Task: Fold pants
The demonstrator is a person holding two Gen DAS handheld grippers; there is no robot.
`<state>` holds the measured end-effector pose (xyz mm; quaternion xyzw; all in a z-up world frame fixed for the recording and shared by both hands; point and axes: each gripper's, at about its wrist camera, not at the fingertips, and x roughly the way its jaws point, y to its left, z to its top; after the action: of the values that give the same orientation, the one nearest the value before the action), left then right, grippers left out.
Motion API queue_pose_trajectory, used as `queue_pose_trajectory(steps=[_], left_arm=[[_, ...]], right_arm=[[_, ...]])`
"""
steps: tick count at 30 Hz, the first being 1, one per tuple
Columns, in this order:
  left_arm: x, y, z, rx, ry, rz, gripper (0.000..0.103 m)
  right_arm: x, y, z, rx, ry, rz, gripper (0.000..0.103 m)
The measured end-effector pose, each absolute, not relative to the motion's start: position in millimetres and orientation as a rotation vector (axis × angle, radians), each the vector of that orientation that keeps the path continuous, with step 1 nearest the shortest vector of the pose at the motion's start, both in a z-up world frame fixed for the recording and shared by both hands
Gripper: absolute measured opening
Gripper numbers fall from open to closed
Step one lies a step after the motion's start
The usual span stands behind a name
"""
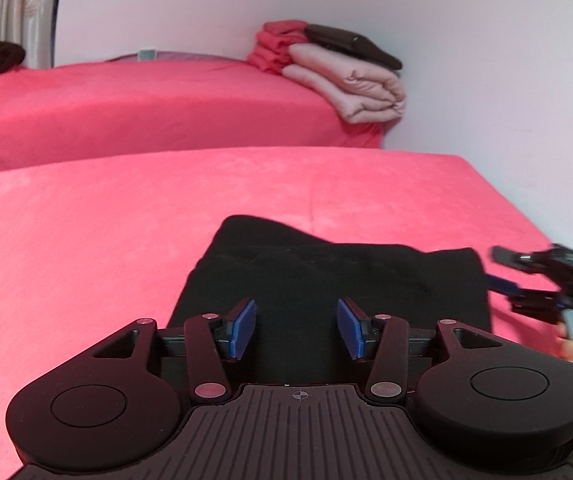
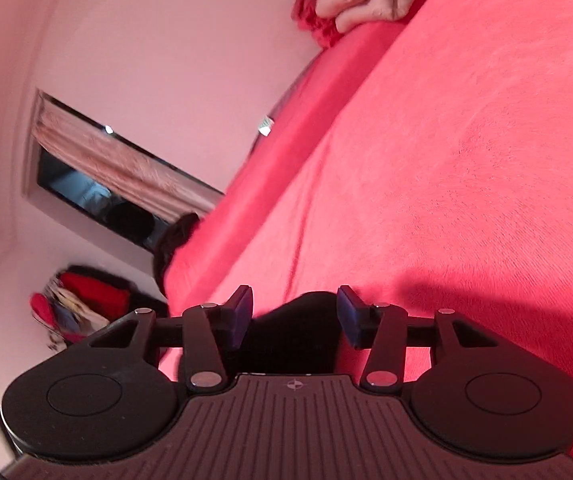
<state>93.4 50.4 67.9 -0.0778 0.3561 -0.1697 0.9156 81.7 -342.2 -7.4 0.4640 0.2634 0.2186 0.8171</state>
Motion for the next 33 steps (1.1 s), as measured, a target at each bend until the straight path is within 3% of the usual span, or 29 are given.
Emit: queue_pose_trajectory(steps=[2, 8, 9, 10, 11, 15, 17, 18, 19, 21, 25, 30, 33], left_arm=[[100, 50, 61, -0.168, 0.757, -0.352, 0.103], [105, 45, 43, -0.159, 0.792, -0.357, 0.103], [103, 45, 42, -0.162, 0.793, -0.361, 0.103], [103, 45, 41, -0.164, 0.794, -0.365, 0.103], [103, 45, 41, -0.167, 0.795, -0.376, 0.103], [100, 49, 35, -0.179, 0.803, -0.422, 0.103], [98, 51, 34, -0.166, 0.808, -0.42, 0.103], [94, 55, 36, -0.16, 0.798, -0.425, 0.103], [90, 60, 39, -0.155, 0.784, -0.423, 0.103], [82, 71, 44, -0.143, 0.754, -0.405, 0.103], [87, 87, 46, -0.121, 0.726, -0.306, 0.103], [108, 99, 26, -0.234, 0.796, -0.305, 0.103], [106, 88, 17, -0.167, 0.785, -0.297, 0.103]], right_arm=[[78, -331, 0, 0.964, 0.552, 0.49, 0.062], [94, -283, 18, 0.787, 0.583, 0.499, 0.061], [95, -279, 16, 0.763, 0.595, 0.489, 0.053], [99, -271, 15, 0.729, 0.606, 0.48, 0.025], [101, -265, 15, 0.692, 0.612, 0.462, 0.016], [93, -274, 20, 0.71, 0.553, 0.431, 0.016], [98, -277, 13, 0.66, 0.641, 0.416, 0.02], [102, -278, 11, 0.646, 0.68, 0.398, 0.027], [100, -283, 13, 0.649, 0.679, 0.372, 0.041], [96, -289, 29, 0.598, 0.615, 0.29, 0.055], [102, -271, 63, 0.474, 0.514, 0.27, 0.065], [136, -191, 78, 0.323, 0.562, 0.445, 0.069], [160, -138, 72, 0.237, 0.625, 0.487, 0.069]])
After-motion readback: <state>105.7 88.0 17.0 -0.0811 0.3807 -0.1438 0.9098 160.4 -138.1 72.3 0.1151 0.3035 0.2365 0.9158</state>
